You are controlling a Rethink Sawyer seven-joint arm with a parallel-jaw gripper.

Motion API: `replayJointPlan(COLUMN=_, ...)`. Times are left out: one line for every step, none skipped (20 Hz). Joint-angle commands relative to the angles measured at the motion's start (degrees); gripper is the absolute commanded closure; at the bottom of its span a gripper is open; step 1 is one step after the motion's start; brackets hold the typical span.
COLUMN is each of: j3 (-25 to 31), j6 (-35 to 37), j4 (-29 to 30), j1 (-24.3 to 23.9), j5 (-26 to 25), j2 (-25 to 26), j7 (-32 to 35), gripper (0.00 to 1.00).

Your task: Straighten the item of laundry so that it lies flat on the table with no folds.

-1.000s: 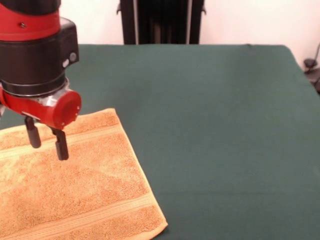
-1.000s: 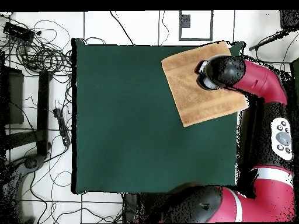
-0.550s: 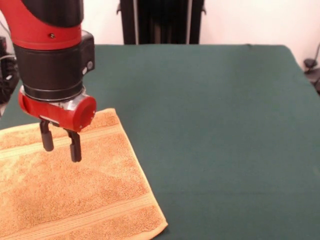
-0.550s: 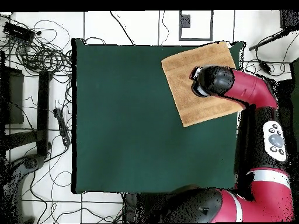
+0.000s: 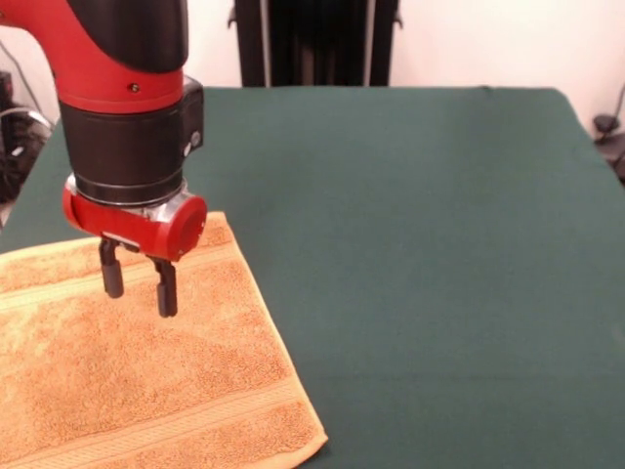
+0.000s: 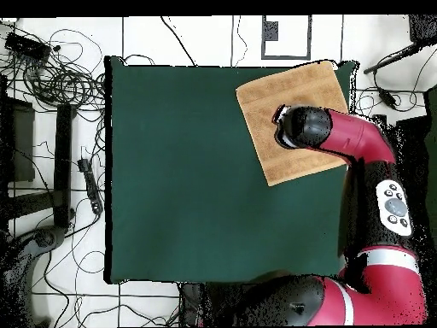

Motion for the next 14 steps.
replayJointPlan(j3=6.0, j6=-4.4, j4=12.1, j1=1.1, j5=-1.5, j2=0.1, j7=-2.7, gripper=0.00)
replayJointPlan(j3=5.9, j6=-4.7, j4=12.8, j1=1.0, j5=-1.6, j2=-0.1, j7=-2.6, gripper=0.00)
replayJointPlan(j3=5.8, j6=-5.1, j4=13.5, j1=0.8, j5=-1.7, j2=-0.3, j7=-2.5, gripper=0.00)
replayJointPlan(j3=5.7, j6=-5.7, j4=14.2, j1=0.6, j5=-1.9, j2=-0.4, j7=-2.4, gripper=0.00)
replayJointPlan(j3=5.5, j6=-6.3, j4=14.7, j1=0.7, j5=-2.2, j2=-0.5, j7=-2.2, gripper=0.00)
replayJointPlan(j3=5.3, j6=-6.8, j4=15.1, j1=0.6, j5=-2.4, j2=-0.4, j7=-2.1, gripper=0.00)
replayJointPlan(j3=5.2, j6=-7.5, j4=15.6, j1=0.6, j5=-2.7, j2=-0.3, j7=-1.9, gripper=0.00)
replayJointPlan(j3=5.1, j6=-8.2, j4=16.2, j1=0.4, j5=-2.9, j2=-0.3, j7=-1.7, gripper=0.00)
replayJointPlan(j3=5.1, j6=-9.1, j4=16.6, j1=0.4, j5=-3.2, j2=-0.2, j7=-1.5, gripper=0.00)
replayJointPlan(j3=5.0, j6=-9.6, j4=16.9, j1=0.3, j5=-3.5, j2=-0.1, j7=-1.4, gripper=0.00)
replayJointPlan(j3=5.0, j6=-9.8, j4=17.1, j1=0.3, j5=-3.6, j2=0.0, j7=-1.3, gripper=0.00)
replayJointPlan(j3=5.0, j6=-10.3, j4=17.3, j1=0.2, j5=-3.8, j2=0.2, j7=-1.2, gripper=0.00)
replayJointPlan(j3=5.1, j6=-10.6, j4=17.5, j1=0.2, j5=-3.8, j2=0.3, j7=-1.1, gripper=0.00)
replayJointPlan(j3=4.9, j6=-10.9, j4=17.7, j1=0.3, j5=-3.9, j2=0.5, j7=-0.8, gripper=0.00)
